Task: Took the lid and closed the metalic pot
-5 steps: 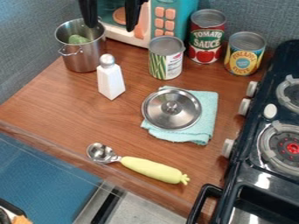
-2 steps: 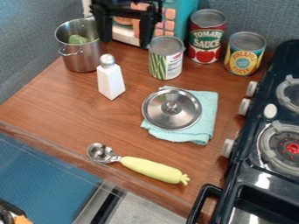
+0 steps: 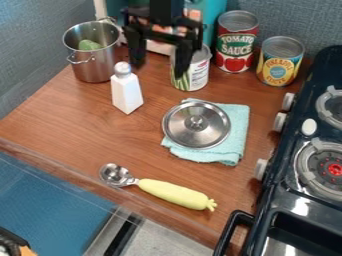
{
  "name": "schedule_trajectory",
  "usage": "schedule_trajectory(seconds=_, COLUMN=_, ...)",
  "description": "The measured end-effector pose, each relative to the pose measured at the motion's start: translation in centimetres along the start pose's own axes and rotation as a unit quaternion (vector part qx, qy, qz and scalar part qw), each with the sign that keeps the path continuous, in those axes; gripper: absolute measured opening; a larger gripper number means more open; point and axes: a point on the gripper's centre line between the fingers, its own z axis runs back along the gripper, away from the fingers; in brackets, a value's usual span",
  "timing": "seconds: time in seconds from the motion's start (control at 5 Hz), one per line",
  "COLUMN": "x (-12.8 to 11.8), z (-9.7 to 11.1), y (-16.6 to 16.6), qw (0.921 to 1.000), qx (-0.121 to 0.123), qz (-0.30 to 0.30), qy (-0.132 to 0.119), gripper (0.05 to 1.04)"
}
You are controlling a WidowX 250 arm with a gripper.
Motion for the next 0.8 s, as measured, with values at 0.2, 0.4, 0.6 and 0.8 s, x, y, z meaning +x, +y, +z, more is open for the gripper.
schedule_trajectory(seconds=0.2, x=0.4, z=-1.5, y=-0.5, qw=0.9999, qx=0.005, qz=-0.006, qy=-0.014, gripper=1.001)
schedule_trajectory(seconds=0.4, x=1.1, z=-3.1, y=-1.5, qw=0.9998, qx=0.008, qz=-0.010, qy=-0.014, gripper=1.001)
schedule_trajectory(seconds=0.6, x=2.1, z=-4.0, y=-2.4, qw=0.9998, qx=0.007, qz=-0.007, qy=-0.016, gripper=1.001)
schedule_trajectory(seconds=0.8, x=2.7, z=-4.9, y=-4.0, qw=0.9999, qx=0.005, qz=-0.009, qy=-0.013, gripper=1.001)
